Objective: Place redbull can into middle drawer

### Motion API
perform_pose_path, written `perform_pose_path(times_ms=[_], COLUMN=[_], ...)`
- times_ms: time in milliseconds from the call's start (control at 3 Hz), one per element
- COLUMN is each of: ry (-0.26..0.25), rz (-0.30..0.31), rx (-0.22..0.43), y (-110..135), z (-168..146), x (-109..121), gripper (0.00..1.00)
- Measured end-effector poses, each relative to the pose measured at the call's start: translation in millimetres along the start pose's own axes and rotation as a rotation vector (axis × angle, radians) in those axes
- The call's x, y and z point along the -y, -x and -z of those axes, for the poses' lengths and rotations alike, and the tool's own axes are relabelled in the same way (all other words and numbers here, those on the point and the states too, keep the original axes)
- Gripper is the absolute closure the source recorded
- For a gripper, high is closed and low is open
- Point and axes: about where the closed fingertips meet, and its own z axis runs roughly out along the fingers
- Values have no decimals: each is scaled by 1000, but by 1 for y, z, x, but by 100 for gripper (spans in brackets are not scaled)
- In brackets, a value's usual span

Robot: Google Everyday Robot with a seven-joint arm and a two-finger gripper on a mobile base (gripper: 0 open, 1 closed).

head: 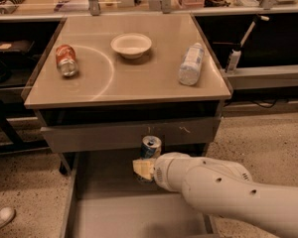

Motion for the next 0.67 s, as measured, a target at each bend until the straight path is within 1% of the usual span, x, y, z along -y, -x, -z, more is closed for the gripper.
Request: perform_pose_path(times_ms=[333, 667], ry=[7, 7], rz=[-100, -100], rx=[-17, -17], y=[-48, -48], z=[-50, -51], x=[0, 0], gripper=[100, 100])
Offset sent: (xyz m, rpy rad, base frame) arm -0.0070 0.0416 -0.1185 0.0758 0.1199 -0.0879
